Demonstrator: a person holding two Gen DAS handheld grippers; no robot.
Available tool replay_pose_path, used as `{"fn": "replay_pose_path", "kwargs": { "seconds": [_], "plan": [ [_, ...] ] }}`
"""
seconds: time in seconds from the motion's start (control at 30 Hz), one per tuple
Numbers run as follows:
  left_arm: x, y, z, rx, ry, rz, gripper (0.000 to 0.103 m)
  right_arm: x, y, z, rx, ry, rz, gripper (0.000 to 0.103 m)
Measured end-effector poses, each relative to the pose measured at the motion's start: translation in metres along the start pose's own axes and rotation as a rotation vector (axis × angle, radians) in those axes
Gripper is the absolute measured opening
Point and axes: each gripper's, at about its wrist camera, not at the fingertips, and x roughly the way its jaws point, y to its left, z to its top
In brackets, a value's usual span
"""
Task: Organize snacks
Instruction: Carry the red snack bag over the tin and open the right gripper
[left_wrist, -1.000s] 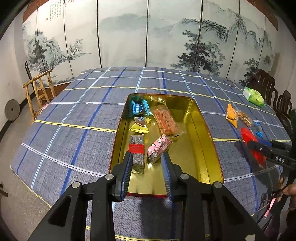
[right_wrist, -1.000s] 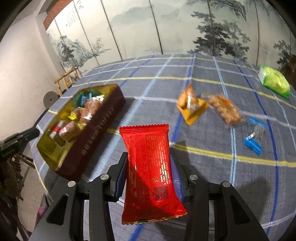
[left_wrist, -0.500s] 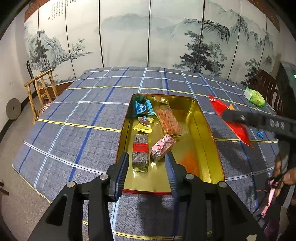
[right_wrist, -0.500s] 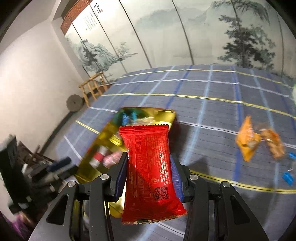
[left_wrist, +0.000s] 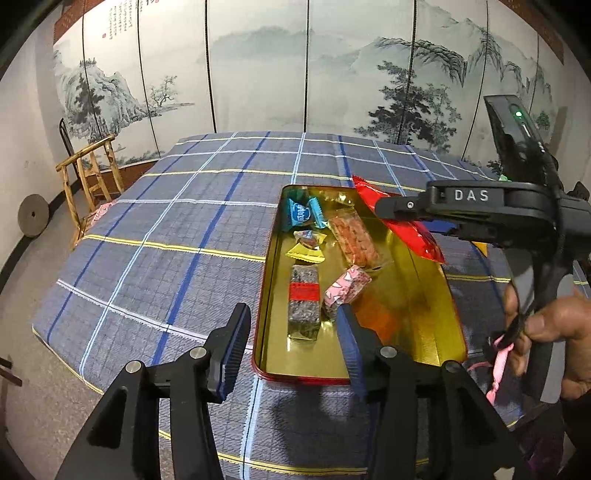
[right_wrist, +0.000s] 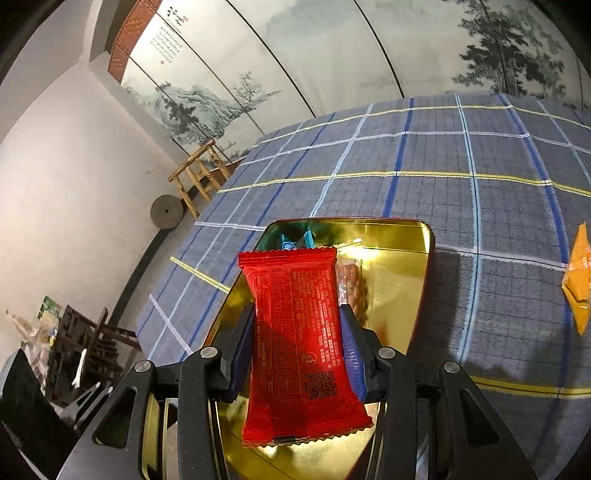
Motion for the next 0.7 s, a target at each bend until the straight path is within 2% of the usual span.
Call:
{"fn": "replay_pose_path", "kwargs": {
  "seconds": [0.3, 0.7],
  "plan": [
    [0.005, 0.009, -0.002, -0.012, 0.01, 0.016, 0.05, 0.021, 0.002, 0.007, 0.004, 0.024, -0.022, 0.045],
    [0.007, 0.014, -0.003, -0.014, 0.014, 0.022, 0.053, 0.025, -0.008, 0.008, 0.042, 0.017, -0.055, 0.045]
  ]
}}
